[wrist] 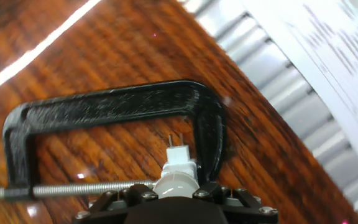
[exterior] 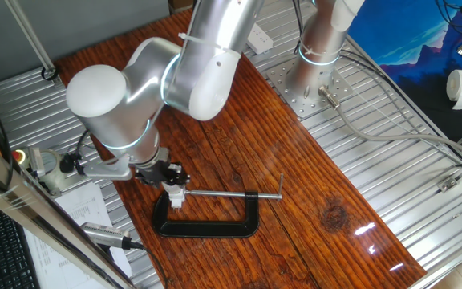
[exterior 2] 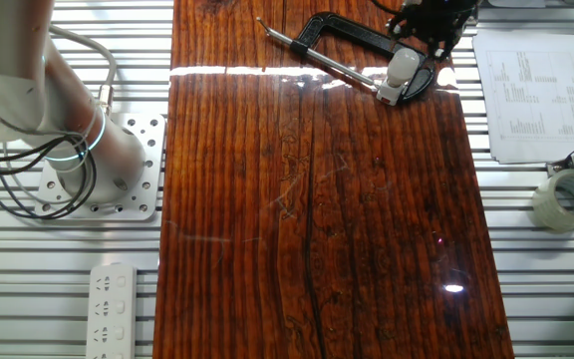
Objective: Install the light bulb by rotating it
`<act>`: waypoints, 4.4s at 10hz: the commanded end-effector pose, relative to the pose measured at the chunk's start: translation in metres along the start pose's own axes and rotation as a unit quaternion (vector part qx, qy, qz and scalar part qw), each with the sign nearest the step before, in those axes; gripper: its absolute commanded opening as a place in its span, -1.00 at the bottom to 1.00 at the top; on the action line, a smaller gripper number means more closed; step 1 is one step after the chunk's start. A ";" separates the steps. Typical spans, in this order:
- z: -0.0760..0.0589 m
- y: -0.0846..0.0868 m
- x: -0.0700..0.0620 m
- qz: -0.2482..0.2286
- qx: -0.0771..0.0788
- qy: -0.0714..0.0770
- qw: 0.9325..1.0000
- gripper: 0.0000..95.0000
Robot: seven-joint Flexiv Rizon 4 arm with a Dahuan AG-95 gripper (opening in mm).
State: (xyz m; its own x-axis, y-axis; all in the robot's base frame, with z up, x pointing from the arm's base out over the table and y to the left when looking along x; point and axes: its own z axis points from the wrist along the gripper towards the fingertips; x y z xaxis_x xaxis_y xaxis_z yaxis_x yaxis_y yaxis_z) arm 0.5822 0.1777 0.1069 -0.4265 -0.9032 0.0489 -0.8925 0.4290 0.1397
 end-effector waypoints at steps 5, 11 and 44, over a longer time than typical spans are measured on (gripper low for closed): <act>0.005 0.004 0.002 -0.068 0.017 0.025 0.997 -0.60; 0.005 0.004 0.002 -0.014 0.017 0.019 1.000 -1.00; 0.003 -0.011 0.011 0.514 -0.030 -0.041 0.857 0.20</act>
State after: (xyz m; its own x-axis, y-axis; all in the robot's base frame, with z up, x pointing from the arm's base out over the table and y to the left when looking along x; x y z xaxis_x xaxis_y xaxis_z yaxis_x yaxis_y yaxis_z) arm 0.5867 0.1632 0.1020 -0.9938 0.0030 0.1116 0.0130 0.9960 0.0889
